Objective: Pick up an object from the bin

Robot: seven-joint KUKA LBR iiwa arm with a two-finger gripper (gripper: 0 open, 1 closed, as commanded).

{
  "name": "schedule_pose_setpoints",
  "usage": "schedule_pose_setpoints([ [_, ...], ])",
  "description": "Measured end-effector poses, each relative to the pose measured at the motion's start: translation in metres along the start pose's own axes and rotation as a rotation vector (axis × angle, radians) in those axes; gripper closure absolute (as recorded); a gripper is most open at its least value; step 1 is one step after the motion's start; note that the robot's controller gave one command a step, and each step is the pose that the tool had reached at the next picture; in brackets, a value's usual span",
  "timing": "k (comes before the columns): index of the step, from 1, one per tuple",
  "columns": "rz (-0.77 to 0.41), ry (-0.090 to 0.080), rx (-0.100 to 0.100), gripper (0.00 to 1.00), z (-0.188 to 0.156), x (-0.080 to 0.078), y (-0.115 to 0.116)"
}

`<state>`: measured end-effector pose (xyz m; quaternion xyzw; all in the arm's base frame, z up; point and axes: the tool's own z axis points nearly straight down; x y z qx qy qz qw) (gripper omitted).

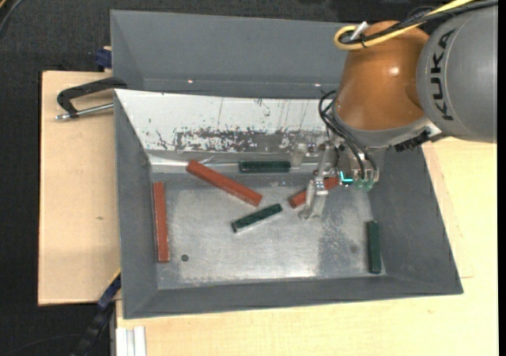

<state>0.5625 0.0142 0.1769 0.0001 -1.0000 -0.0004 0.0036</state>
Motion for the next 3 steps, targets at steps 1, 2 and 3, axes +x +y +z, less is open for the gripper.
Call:
schedule_pose_setpoints([
  [1, -0.479, -0.007, 0.002, 0.00, 0.106, 0.014, -0.038],
  [2, -0.741, -0.013, 0.001, 0.00, 0.099, 0.018, 0.055],
  [3, -0.738, -0.012, 0.002, 1.00, 0.099, 0.018, 0.054],
])
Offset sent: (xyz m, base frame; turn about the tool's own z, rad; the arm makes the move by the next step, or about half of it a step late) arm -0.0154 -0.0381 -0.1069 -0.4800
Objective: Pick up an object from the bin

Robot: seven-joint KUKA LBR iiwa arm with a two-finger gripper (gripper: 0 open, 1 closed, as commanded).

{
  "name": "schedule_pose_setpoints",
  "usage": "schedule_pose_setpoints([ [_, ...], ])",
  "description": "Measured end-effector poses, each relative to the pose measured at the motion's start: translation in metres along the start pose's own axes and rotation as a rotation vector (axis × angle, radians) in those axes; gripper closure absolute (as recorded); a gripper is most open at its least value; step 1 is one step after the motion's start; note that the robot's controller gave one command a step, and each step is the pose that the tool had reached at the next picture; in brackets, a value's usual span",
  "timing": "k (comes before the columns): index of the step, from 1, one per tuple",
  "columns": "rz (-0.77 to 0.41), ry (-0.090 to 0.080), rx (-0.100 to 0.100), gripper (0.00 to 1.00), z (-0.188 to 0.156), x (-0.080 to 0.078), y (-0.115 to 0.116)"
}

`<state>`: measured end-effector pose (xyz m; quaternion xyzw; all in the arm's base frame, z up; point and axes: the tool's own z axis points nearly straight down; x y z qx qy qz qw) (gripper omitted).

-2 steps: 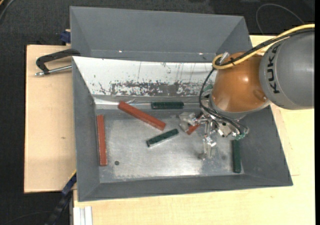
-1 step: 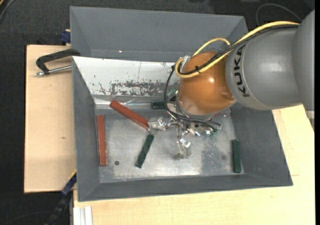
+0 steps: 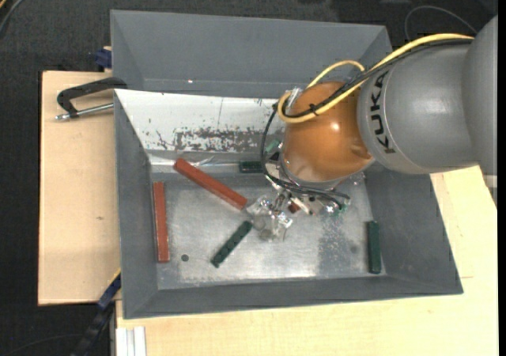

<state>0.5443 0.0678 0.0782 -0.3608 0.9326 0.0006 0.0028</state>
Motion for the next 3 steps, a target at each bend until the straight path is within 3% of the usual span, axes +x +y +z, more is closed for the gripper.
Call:
schedule_pose_setpoints([
  [1, 0.000, 0.000, 0.000, 0.00, 0.000, 0.000, 0.000],
  [2, -0.197, -0.004, 0.003, 0.00, -0.047, -0.026, 0.005],
  [3, -0.453, 0.004, -0.004, 0.00, -0.004, -0.048, 0.045],
])
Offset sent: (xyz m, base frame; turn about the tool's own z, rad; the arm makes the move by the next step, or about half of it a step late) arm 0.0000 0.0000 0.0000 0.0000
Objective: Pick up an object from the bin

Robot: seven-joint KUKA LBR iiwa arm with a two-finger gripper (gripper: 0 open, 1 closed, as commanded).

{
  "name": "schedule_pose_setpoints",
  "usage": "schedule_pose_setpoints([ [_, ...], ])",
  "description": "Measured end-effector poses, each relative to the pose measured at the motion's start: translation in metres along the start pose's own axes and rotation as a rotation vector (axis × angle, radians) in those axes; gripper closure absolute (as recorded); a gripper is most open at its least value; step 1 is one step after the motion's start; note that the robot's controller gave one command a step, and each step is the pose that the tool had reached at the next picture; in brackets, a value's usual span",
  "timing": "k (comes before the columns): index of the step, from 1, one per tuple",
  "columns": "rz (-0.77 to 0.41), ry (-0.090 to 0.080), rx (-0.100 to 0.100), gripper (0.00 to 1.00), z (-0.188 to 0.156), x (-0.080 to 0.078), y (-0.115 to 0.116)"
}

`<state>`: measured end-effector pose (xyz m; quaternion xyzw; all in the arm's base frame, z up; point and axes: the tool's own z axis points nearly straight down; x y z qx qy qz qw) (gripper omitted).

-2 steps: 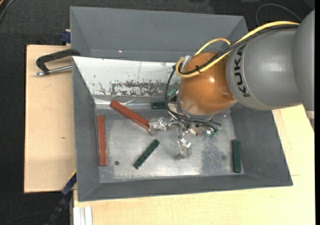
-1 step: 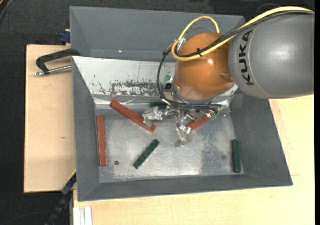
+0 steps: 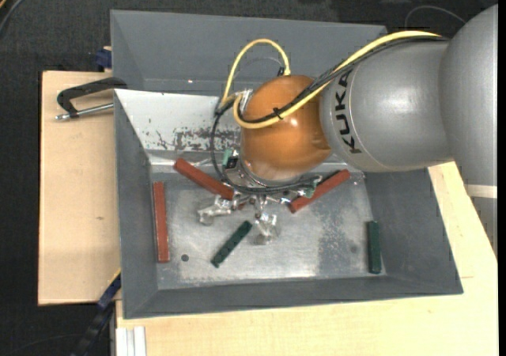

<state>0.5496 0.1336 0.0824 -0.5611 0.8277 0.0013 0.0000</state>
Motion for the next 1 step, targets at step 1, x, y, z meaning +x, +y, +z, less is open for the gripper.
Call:
schedule_pose_setpoints([
  [1, 0.004, -0.001, 0.002, 1.00, -0.0009, 0.0008, -0.0014],
])
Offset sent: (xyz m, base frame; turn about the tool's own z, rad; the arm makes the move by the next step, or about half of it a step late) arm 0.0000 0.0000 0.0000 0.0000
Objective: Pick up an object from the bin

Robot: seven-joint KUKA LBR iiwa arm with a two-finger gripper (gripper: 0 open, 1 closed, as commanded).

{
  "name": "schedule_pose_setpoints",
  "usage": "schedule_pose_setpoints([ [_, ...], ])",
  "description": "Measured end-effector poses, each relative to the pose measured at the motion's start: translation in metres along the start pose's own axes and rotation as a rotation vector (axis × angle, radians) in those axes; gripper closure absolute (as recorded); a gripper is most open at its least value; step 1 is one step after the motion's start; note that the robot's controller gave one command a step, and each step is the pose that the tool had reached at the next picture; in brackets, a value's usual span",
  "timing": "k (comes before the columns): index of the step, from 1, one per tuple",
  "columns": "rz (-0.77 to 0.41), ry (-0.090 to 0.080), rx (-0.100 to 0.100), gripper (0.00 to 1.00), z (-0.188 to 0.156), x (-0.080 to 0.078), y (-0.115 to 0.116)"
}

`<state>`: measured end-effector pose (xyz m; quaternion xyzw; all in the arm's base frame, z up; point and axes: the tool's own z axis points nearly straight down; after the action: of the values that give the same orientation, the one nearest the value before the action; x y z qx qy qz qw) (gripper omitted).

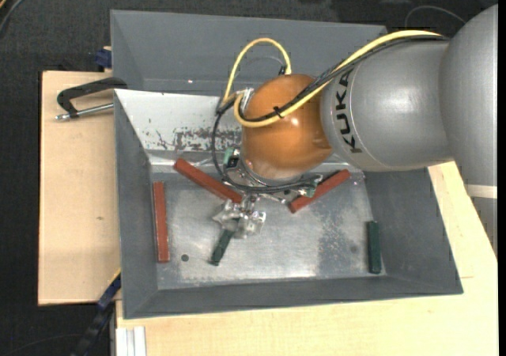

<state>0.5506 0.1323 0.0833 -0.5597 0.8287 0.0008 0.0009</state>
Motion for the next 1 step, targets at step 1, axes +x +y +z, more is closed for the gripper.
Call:
schedule_pose_setpoints([
  [1, -0.211, -0.002, 0.006, 1.00, -0.0193, 0.0417, -0.0277],
])
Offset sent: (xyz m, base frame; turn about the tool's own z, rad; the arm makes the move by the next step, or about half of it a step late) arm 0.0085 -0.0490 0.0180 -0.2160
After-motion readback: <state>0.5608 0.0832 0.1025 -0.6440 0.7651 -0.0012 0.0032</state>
